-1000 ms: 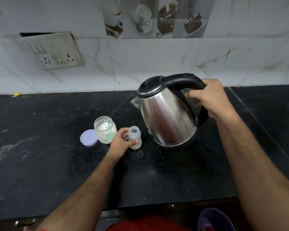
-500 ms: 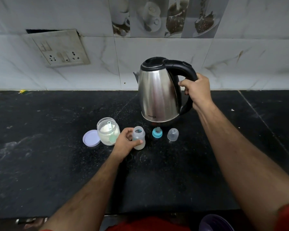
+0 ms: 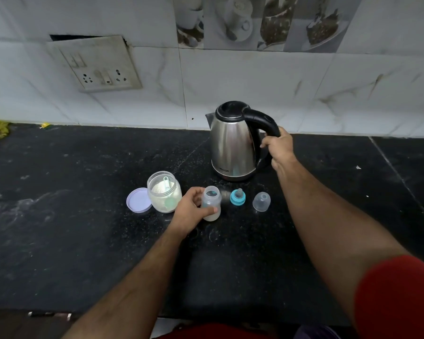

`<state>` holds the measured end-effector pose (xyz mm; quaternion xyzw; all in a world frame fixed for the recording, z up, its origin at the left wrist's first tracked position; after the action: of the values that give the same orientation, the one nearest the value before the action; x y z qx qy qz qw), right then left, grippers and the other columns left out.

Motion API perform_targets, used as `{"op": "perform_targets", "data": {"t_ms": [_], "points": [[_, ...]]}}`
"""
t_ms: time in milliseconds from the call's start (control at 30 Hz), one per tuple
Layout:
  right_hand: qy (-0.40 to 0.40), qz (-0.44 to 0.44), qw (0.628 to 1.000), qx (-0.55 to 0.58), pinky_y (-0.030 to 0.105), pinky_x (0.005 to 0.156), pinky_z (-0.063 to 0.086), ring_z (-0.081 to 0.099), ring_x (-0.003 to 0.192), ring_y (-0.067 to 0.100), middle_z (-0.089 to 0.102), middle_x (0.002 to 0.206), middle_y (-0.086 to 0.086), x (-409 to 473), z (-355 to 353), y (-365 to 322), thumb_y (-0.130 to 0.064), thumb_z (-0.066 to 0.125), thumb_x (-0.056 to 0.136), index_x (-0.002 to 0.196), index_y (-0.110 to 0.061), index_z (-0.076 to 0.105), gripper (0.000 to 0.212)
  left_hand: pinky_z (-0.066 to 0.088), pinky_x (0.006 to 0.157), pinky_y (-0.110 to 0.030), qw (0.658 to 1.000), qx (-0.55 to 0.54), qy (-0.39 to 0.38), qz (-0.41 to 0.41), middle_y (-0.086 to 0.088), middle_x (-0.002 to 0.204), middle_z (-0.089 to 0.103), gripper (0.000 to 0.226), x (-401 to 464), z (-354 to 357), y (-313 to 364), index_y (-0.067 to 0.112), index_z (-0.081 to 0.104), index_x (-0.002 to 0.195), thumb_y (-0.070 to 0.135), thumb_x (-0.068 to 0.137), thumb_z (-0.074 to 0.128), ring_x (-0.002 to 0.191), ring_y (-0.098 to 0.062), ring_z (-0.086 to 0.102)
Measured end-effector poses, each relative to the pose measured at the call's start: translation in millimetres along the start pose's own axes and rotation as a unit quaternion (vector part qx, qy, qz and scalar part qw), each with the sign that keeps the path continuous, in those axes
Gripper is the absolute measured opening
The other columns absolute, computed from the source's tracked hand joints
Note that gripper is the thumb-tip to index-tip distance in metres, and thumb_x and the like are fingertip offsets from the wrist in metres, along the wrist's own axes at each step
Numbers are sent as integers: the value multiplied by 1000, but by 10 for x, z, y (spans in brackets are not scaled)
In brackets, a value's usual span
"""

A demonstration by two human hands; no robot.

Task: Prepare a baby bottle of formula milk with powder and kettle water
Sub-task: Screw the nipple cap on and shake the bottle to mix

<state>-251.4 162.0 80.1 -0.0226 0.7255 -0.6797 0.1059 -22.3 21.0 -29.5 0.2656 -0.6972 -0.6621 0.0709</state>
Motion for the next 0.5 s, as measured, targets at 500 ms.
{"op": "perform_targets", "data": {"t_ms": [500], "points": [[-21,24,998,-47,22,66,46,55,76,13,58,79,0,255,-137,251,15,59,78,82,-16,60,31,50,104,-42,1000,11,0,8,3,114,71,54,-46,44,78,23,58,110,4,68,87,111,-14,66]]}}
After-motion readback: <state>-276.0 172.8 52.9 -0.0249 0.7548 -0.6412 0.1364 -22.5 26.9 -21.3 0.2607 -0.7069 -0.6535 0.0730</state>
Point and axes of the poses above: each hand's wrist, its own x-axis towards the middle knuckle, its own z-axis out of the palm, y = z × x, the point moved 1 cm from there along x, towards the middle knuckle
